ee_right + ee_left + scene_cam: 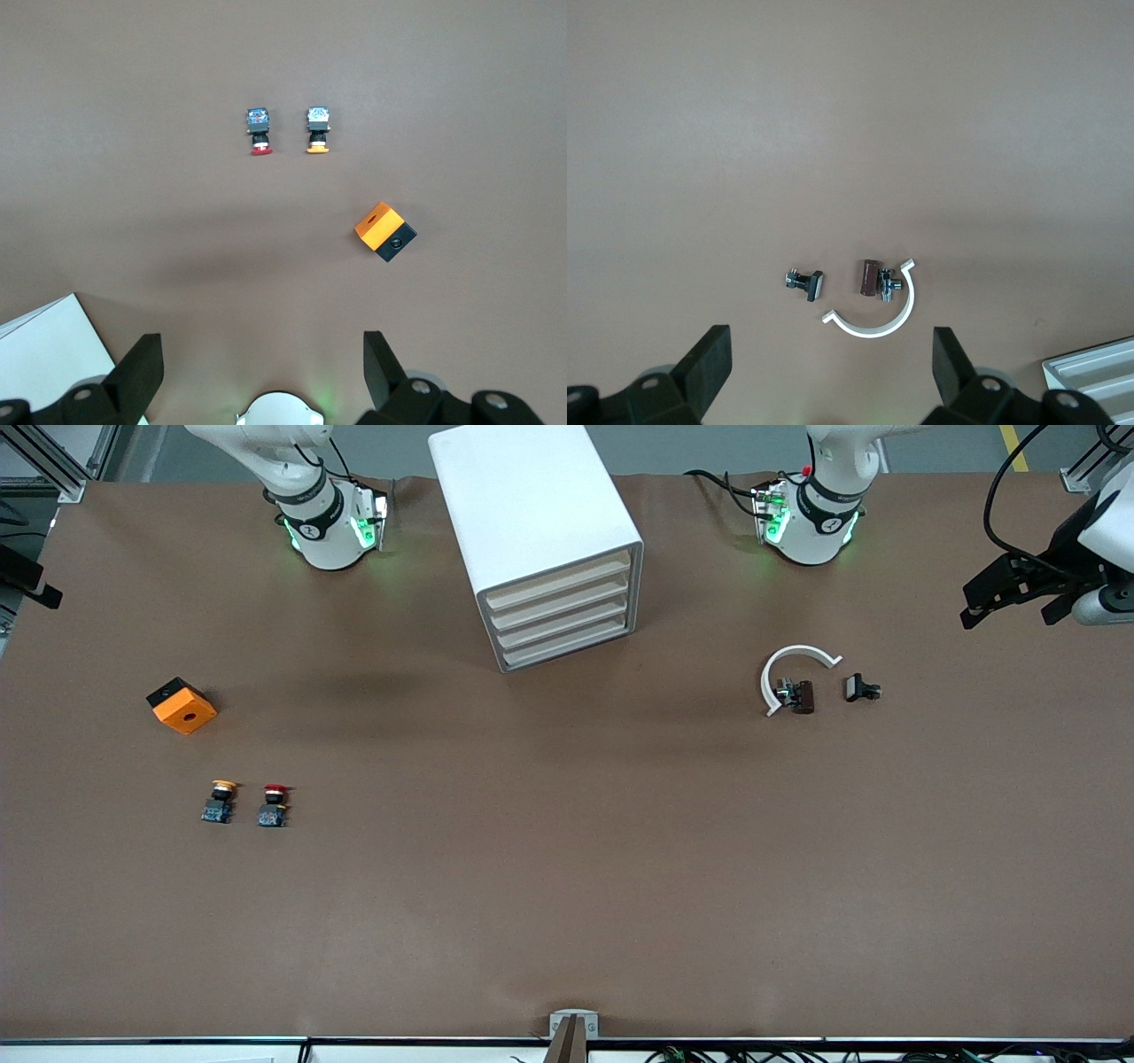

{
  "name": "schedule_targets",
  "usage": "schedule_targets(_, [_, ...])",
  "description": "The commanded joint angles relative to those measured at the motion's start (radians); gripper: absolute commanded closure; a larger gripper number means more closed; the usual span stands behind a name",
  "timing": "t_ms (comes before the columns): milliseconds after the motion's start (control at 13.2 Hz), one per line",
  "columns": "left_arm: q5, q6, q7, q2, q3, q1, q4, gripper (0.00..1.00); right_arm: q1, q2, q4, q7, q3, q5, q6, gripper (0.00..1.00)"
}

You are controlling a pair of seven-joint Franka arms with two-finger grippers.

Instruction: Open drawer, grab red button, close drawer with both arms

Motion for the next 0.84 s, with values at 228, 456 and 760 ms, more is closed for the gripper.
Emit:
schedule_targets(228, [-0.002,-0.012,0.005,0.015,-0.009,0.012,0.030,0.00,0.023,-0.142,-0.176,0.002,-0.004,-0.011,0.090,0.00])
schedule_targets(456, [-0.002,-0.012,0.005,0.024,-0.010,0.010,0.030,0.00,0.027,-0.146,-0.176,0.025,-0.003,-0.011,0.083,0.00])
schedule_targets(760, [-0.002,-0.012,0.005,0.025,-0.010,0.010,0.030,0.00,0.029,-0.146,-0.176,0.022,-0.003,-0.018,0.086,0.00])
